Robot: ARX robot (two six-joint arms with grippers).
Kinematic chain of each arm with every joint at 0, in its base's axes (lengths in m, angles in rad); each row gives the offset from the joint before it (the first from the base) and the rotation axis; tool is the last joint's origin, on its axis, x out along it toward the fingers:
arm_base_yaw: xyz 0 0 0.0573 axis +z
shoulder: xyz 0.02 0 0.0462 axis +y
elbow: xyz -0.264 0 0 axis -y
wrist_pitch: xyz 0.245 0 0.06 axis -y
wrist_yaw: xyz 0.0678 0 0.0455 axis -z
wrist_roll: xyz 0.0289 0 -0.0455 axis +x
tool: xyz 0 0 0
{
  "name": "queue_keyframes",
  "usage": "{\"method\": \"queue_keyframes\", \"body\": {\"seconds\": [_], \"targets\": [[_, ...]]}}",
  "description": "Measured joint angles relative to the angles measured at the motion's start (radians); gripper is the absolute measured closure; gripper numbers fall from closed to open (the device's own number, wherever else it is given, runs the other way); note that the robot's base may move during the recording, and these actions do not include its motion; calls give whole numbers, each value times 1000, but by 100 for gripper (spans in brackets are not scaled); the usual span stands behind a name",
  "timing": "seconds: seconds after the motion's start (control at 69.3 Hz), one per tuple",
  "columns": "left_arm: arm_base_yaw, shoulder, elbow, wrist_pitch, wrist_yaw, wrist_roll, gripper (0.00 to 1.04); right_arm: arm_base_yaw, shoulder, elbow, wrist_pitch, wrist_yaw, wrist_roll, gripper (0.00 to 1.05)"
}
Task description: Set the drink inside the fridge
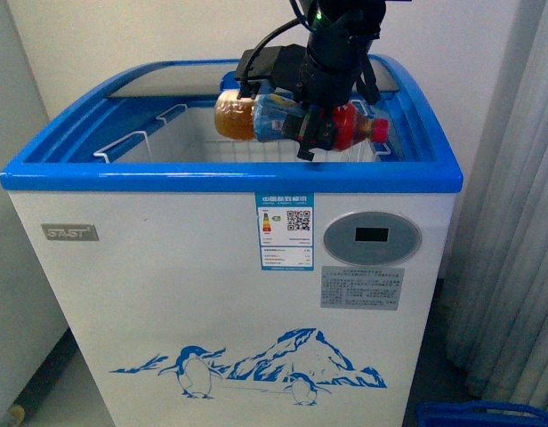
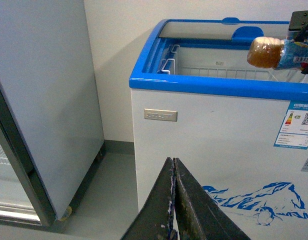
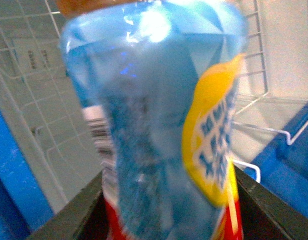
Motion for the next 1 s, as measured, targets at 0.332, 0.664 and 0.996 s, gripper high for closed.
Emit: {"method": "queue_keyframes", "body": {"seconds": [0.332,0.664,0.996], "targets": [[0,-46,0,-20,0,0,102,-6,-391,-595,311,-117,156,8],[0,-46,0,-21,0,0,102,-183,-1092,-1397,438,-153,662,8],[0,-46,0,-21,0,0,102,-464,-1791,-1867,58,-353,1061,8]]}}
